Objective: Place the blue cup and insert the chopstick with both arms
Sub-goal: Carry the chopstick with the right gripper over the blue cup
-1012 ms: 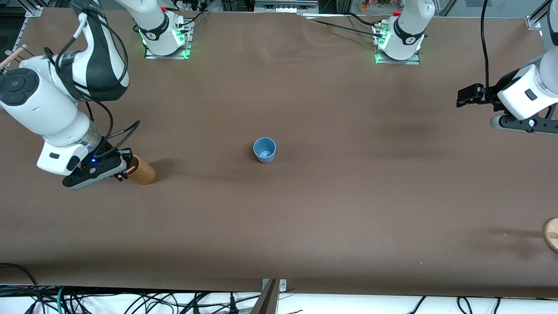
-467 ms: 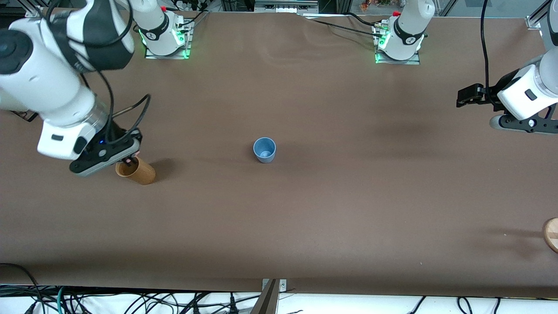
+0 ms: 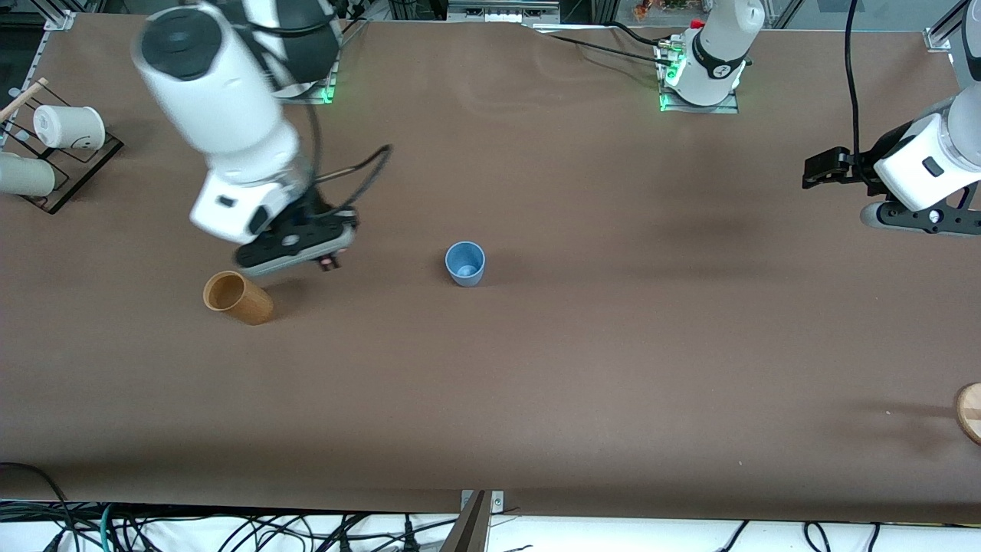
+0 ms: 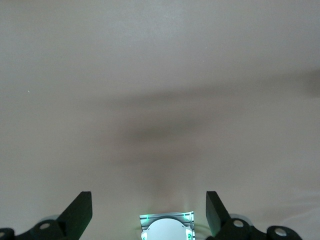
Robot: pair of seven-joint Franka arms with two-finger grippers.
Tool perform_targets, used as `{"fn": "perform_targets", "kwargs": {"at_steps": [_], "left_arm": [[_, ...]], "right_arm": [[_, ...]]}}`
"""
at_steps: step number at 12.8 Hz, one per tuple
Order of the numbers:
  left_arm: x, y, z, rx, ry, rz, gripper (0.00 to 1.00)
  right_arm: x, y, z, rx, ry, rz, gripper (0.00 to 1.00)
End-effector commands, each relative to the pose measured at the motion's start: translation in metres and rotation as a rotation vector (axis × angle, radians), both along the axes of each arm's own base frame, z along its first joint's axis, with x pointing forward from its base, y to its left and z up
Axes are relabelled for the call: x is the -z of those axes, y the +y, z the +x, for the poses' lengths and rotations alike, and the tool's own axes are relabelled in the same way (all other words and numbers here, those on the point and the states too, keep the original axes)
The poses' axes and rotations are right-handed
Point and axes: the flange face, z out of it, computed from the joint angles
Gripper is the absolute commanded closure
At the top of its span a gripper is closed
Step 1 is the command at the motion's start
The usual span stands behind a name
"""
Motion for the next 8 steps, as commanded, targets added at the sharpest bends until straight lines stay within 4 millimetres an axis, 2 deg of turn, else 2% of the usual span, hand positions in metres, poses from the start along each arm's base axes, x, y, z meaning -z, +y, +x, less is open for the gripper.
{"fn": "perform_targets", "kwargs": {"at_steps": [1, 4, 5, 8], "left_arm": [[-0.003, 0.000, 0.001, 0.013, -0.009, -0.027, 0.00], [-0.003, -0.001, 0.001, 0.014, -0.009, -0.027, 0.00], [-0.003, -0.001, 0.001, 0.014, -0.009, -0.027, 0.00], [-0.003, -0.001, 0.001, 0.013, -0.009, -0.027, 0.00]], "right_arm": [[-0.004, 0.032, -0.003, 0.106, -0.034, 0.094, 1.00], [-0.006, 0.050, -0.012, 0.099, -0.042, 0.129, 1.00], [-0.011, 0.072, -0.022, 0.066, -0.079, 0.157, 1.00], [0.004, 0.095, -0.026, 0.117, -0.102, 0.180, 1.00]]}}
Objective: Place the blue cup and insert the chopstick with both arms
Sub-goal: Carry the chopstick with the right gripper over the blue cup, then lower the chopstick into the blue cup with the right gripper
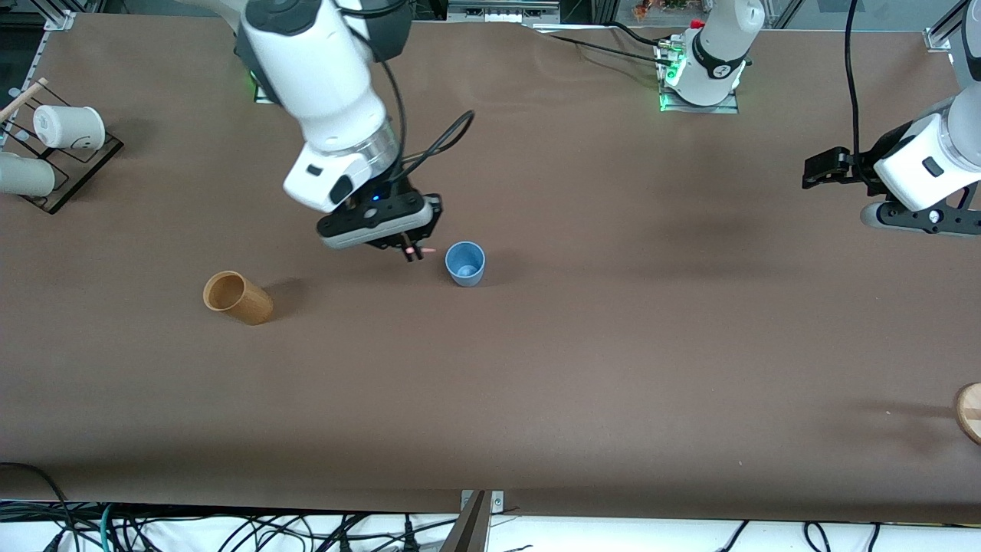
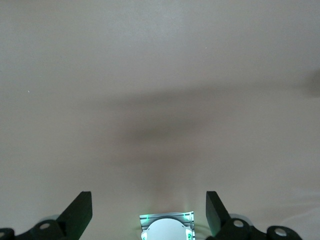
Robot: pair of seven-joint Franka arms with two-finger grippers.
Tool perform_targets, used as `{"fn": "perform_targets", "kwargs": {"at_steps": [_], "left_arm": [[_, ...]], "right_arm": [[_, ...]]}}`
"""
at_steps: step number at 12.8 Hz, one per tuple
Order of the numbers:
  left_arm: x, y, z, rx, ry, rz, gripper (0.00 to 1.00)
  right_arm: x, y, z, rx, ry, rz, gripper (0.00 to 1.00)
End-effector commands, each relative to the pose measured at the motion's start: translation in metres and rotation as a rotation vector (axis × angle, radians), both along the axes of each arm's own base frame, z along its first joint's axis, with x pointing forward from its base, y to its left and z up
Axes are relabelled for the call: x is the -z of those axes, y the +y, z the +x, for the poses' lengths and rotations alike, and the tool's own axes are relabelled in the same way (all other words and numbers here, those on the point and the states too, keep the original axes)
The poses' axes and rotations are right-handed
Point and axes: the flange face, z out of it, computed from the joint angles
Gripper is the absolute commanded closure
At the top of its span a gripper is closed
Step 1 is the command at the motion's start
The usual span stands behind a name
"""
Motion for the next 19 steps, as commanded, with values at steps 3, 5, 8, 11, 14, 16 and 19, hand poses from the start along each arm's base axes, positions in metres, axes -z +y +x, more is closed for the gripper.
{"fn": "perform_targets", "kwargs": {"at_steps": [3, 5, 8, 11, 14, 16, 19], "left_arm": [[-0.003, -0.001, 0.001, 0.012, -0.009, -0.028, 0.00], [-0.003, -0.001, 0.001, 0.014, -0.009, -0.027, 0.00], [-0.003, -0.001, 0.001, 0.015, -0.009, -0.027, 0.00], [-0.003, -0.001, 0.001, 0.014, -0.009, -0.029, 0.00], [-0.003, -0.001, 0.001, 0.014, -0.009, -0.027, 0.00], [-0.003, -0.002, 0.001, 0.015, -0.009, -0.029, 0.00], [-0.003, -0.003, 0.001, 0.017, -0.009, -0.028, 0.00]], "right_arm": [[0.029, 0.023, -0.001, 0.018, -0.008, -0.008, 1.00], [0.044, 0.023, -0.003, 0.045, -0.017, 0.005, 1.00], [0.060, 0.026, -0.005, 0.045, -0.044, 0.002, 1.00], [0.068, 0.028, -0.004, 0.037, -0.066, -0.005, 1.00], [0.077, 0.034, -0.002, 0.020, -0.092, -0.017, 1.00], [0.080, 0.034, -0.002, 0.030, -0.088, -0.018, 1.00], [0.088, 0.039, -0.005, 0.024, -0.083, -0.021, 1.00]]}}
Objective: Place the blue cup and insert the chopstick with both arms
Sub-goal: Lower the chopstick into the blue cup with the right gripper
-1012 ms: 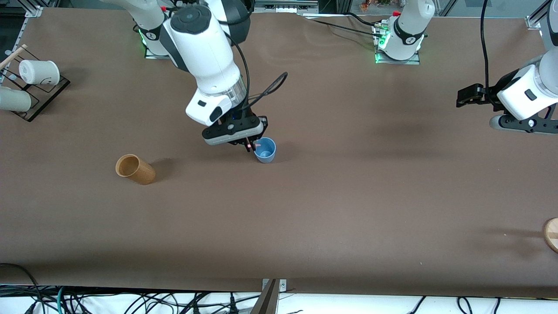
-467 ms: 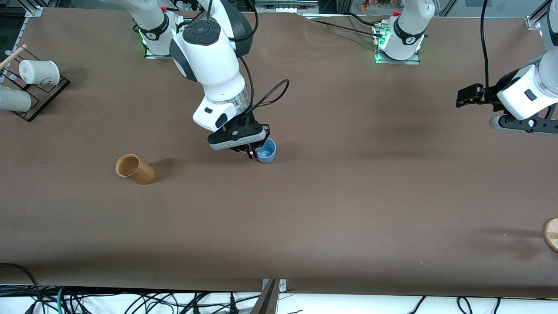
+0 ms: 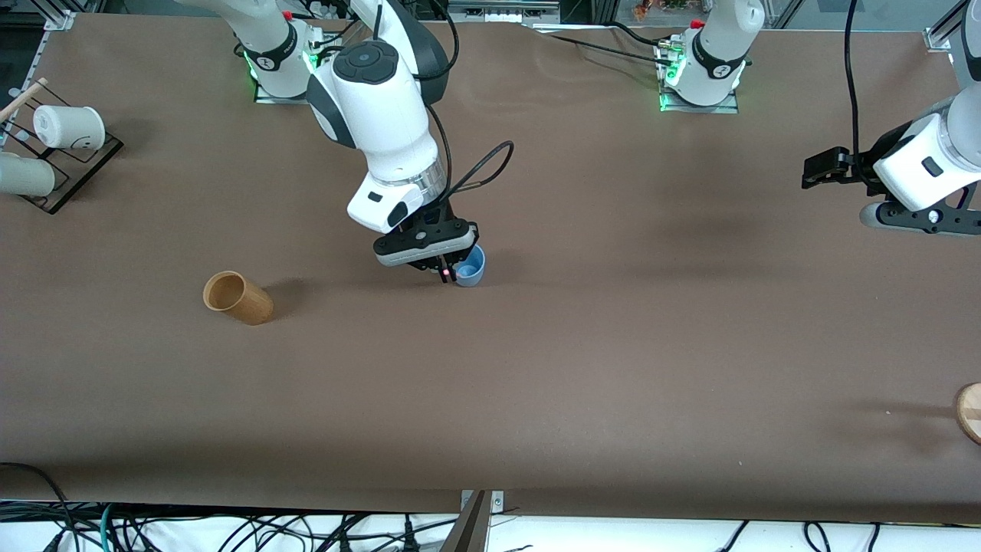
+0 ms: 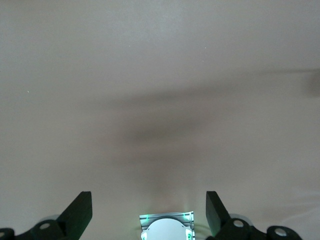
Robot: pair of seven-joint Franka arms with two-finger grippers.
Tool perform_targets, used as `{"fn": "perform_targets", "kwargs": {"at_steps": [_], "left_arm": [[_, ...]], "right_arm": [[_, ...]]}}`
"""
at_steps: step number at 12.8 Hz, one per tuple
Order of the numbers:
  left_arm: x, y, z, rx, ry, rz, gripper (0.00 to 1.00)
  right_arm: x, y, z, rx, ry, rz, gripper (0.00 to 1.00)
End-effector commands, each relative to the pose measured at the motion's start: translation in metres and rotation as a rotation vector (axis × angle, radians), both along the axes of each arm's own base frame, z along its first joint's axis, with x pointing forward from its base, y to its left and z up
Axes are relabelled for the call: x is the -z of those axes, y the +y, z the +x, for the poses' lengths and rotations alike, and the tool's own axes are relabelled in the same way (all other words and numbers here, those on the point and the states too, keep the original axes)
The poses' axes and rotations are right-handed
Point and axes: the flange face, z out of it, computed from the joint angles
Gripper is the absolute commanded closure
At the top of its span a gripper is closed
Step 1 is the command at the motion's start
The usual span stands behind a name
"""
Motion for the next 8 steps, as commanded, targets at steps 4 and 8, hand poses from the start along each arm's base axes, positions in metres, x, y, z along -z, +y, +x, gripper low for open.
{"fn": "perform_targets", "kwargs": {"at_steps": [4, 8], "left_arm": [[-0.003, -0.002, 0.001, 0.014, -0.009, -0.028, 0.00], [-0.003, -0.002, 0.001, 0.014, -0.009, -0.028, 0.00]], "right_arm": [[0.014, 0.013, -0.006, 0.038, -0.006, 0.013, 1.00], [0.020, 0.014, -0.010, 0.033, 0.008, 0.000, 0.90]]}}
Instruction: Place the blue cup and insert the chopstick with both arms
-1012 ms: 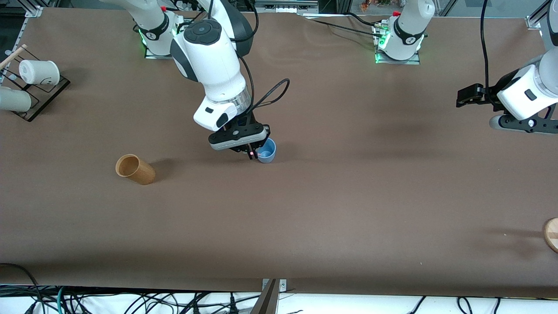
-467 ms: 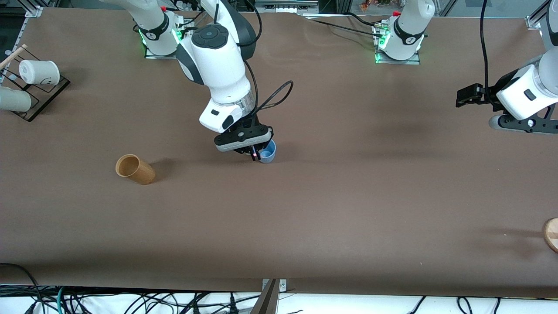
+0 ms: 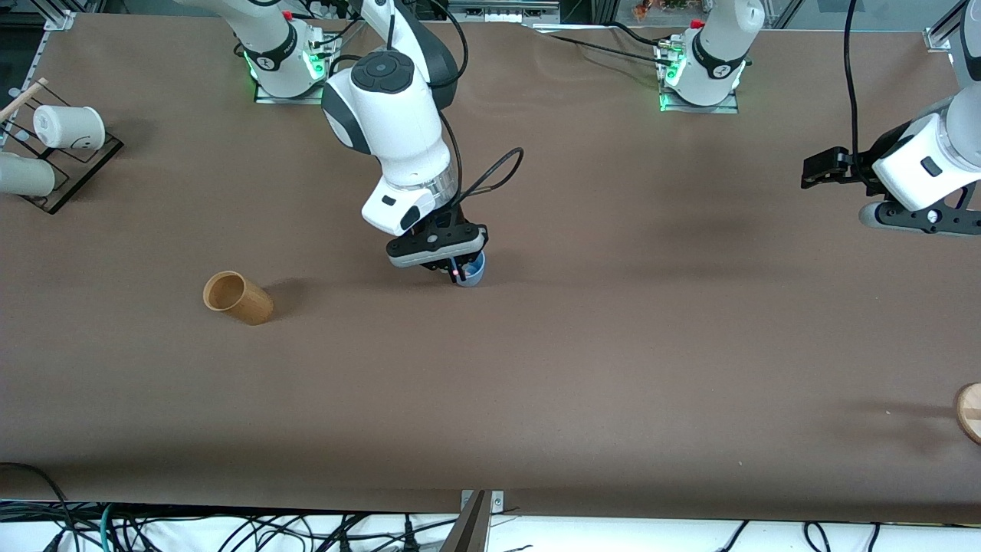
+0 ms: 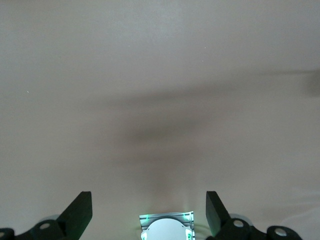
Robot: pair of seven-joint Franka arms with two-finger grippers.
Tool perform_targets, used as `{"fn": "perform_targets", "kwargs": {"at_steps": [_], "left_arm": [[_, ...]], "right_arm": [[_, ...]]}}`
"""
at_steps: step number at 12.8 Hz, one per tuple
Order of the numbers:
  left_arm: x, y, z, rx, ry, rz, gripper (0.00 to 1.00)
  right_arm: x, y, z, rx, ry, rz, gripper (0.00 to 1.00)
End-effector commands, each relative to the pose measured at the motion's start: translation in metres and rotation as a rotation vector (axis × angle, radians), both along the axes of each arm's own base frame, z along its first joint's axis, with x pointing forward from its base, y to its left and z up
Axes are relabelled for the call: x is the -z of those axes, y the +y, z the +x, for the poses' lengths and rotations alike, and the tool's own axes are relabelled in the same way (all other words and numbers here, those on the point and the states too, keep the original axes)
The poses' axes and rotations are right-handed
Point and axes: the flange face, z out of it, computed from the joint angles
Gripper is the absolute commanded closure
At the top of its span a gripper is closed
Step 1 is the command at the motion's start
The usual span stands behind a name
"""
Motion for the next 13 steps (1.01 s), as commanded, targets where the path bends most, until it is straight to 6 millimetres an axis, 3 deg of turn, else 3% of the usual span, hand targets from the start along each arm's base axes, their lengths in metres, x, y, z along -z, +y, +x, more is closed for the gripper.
{"fn": "perform_targets", "kwargs": {"at_steps": [1, 2, 3, 6, 9, 13], "left_arm": [[-0.003, -0.001, 0.001, 0.013, -0.009, -0.028, 0.00], [-0.003, -0.001, 0.001, 0.013, -0.009, -0.028, 0.00], [-0.003, -0.001, 0.001, 0.013, -0.009, -0.028, 0.00], [-0.003, -0.001, 0.001, 0.013, -0.011, -0.028, 0.00], [-0.003, -0.003, 0.001, 0.016, -0.011, -0.028, 0.00], [-0.003, -0.005, 0.001, 0.016, -0.010, -0.027, 0.00]], "right_arm": [[0.001, 0.001, -0.005, 0.007, -0.006, -0.008, 0.49], [0.001, 0.001, -0.005, 0.014, -0.005, -0.005, 0.05], [0.001, 0.001, -0.005, 0.027, -0.004, 0.001, 0.00], [-0.002, 0.000, -0.006, 0.028, 0.003, -0.007, 0.00], [-0.021, -0.008, -0.010, 0.041, 0.046, -0.033, 0.00], [-0.049, -0.039, -0.020, 0.070, 0.163, -0.125, 0.00]]}}
